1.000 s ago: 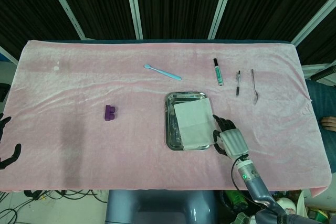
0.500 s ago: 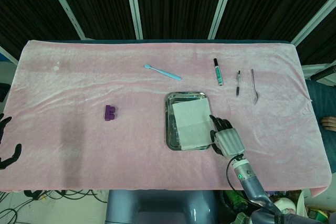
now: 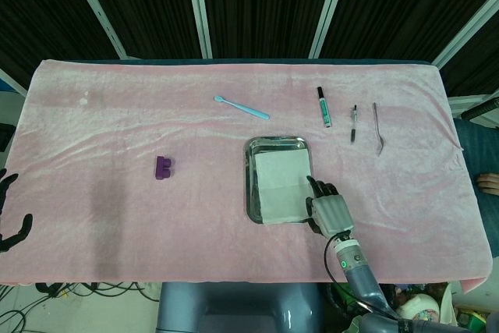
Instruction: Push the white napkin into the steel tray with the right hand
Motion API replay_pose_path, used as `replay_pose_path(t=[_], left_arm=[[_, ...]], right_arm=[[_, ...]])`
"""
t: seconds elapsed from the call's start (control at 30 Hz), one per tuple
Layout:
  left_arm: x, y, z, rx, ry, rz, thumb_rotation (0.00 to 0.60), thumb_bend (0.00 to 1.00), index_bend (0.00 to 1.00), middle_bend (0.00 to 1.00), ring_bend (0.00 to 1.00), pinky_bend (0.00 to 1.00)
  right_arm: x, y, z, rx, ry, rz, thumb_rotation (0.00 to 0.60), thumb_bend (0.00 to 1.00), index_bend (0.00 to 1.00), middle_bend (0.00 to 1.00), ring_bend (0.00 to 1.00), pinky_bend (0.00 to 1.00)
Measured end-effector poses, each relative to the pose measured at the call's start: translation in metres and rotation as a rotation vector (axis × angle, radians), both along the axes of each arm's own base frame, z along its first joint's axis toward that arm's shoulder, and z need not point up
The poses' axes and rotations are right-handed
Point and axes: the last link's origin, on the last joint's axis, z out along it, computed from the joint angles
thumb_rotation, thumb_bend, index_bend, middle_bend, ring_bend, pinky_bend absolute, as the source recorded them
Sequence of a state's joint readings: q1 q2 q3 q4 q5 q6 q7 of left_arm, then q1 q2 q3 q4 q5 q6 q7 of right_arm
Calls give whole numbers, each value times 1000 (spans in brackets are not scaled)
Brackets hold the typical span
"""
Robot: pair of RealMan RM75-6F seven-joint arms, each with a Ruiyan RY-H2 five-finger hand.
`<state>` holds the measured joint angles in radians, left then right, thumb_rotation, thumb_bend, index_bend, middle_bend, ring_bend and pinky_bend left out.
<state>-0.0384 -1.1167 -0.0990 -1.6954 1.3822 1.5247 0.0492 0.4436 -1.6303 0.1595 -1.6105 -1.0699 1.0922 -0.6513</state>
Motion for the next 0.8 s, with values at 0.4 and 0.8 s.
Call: replay_pose_path(t=[0.4,0.8], left_arm=[[0,0,0,0,0,1,600,396,118,39,0,0],[0,1,0,-1,-1,1,600,396,118,39,0,0]], right_arm=[[23,-9,-5,-2,10,-69,600,424,767,57,137,166],[20,-13,-8,-8,21,-66,600,428,767,57,137,166]])
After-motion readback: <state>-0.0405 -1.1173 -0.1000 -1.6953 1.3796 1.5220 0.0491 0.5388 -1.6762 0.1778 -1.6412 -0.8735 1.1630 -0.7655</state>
